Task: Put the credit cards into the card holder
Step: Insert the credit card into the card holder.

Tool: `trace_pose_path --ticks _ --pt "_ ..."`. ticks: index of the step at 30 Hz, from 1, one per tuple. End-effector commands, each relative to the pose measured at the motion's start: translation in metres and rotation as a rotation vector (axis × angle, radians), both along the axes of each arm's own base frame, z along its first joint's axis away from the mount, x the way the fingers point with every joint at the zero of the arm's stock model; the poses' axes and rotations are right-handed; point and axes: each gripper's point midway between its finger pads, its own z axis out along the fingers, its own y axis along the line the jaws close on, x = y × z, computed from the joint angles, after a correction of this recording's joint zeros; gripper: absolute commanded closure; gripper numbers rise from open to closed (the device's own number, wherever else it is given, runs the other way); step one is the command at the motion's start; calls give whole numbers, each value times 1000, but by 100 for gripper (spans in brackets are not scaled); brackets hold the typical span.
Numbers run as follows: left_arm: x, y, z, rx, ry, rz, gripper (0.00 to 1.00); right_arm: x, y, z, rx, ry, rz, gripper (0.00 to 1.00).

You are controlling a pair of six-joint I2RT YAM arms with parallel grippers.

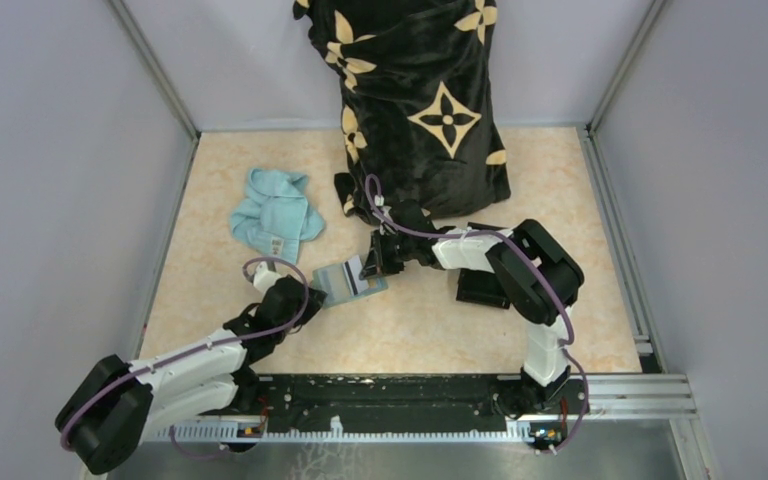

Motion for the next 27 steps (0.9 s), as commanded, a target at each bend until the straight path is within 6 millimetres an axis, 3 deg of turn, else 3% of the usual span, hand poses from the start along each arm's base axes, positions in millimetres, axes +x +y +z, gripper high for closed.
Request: trace_pose_path --ticks 1,27 --pt "5 0 5 5 -6 23 71 11 21 22 74 -60 24 100" --pt "4 0 -4 14 27 26 73 -1 19 -1 85 18 18 100"
